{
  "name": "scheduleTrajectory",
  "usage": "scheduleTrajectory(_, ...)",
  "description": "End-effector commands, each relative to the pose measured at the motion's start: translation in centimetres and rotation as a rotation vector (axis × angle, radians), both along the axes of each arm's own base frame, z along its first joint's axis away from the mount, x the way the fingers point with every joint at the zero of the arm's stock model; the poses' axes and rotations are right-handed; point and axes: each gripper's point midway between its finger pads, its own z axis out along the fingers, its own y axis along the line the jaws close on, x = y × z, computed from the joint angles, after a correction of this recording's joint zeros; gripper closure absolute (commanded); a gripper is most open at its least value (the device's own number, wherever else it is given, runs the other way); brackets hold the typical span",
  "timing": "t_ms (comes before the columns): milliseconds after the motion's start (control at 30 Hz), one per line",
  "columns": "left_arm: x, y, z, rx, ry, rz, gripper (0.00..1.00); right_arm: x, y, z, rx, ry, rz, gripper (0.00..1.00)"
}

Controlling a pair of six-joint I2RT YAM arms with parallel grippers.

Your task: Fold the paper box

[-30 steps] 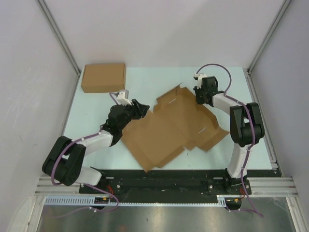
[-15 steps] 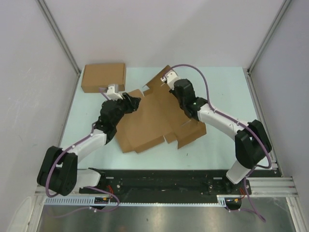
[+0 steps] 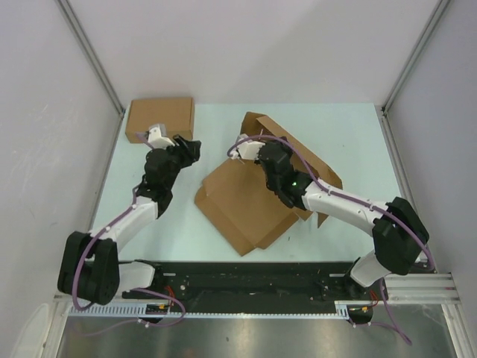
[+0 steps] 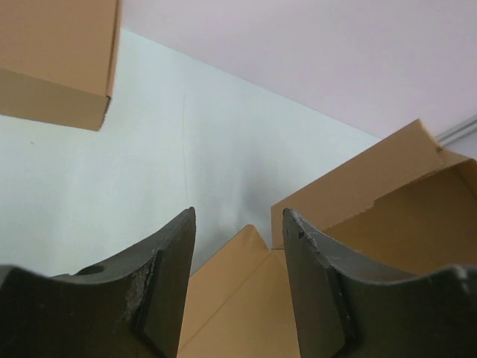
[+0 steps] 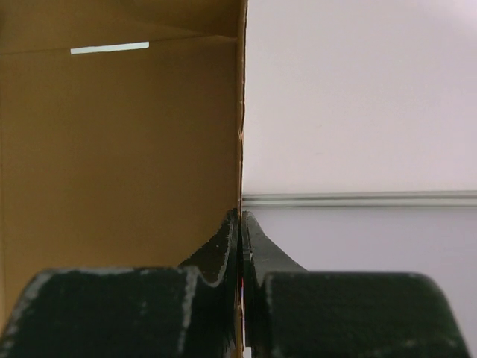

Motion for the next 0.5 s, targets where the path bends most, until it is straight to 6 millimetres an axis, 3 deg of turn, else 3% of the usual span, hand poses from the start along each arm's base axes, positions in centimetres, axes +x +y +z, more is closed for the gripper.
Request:
scheduleTrajectory(0,1.6,-3.0,0.4,-0.077,-0.008,-0.128,0.45,-0.4,-0.8,5.2,-0.092,-0.182,-0.003,1.00)
scheduleTrajectory(133,2.0,-5.9,0.2,-0.128,-0.058,-0.274,0.45,-0.8,-1.0,5.8,-0.064,-0.266,0.004,1.00)
scheduleTrajectory(167,1.9,-6.7,-0.8,-0.129,-0.048,-0.324,0.45,-0.9,-1.1,5.9,-0.085,-0.290,0.007,1.00)
scheduleTrajectory(200,1.9,-7.0,-0.8,-0.136,-0.062,-0.340,0.45,-1.3,-1.5,4.3,-0.109,-0.284,0.010,1.00)
scheduleTrajectory(233,1.7,-7.2,-0.2,-0.143,-0.117,-0.358,0.45,-1.6,-1.6,4.7,-0.074,-0.325,0.008,1.00)
scheduleTrajectory(300,1.4,-7.7,-0.6,-0.147,-0.152,-0.387,0.44,-2.3,-2.0,2.5,-0.096,-0.316,0.034,1.00)
scheduleTrajectory(333,1.1,-7.7,0.3,-0.146,-0.224,-0.402,0.44,-2.6,-2.3,2.4,-0.067,-0.336,0.034,1.00)
scheduleTrajectory(467,1.1,-8.5,-0.4,-0.109,-0.258,-0.454,0.39,-3.2,-3.0,0.5,0.001,-0.314,0.045,1.00)
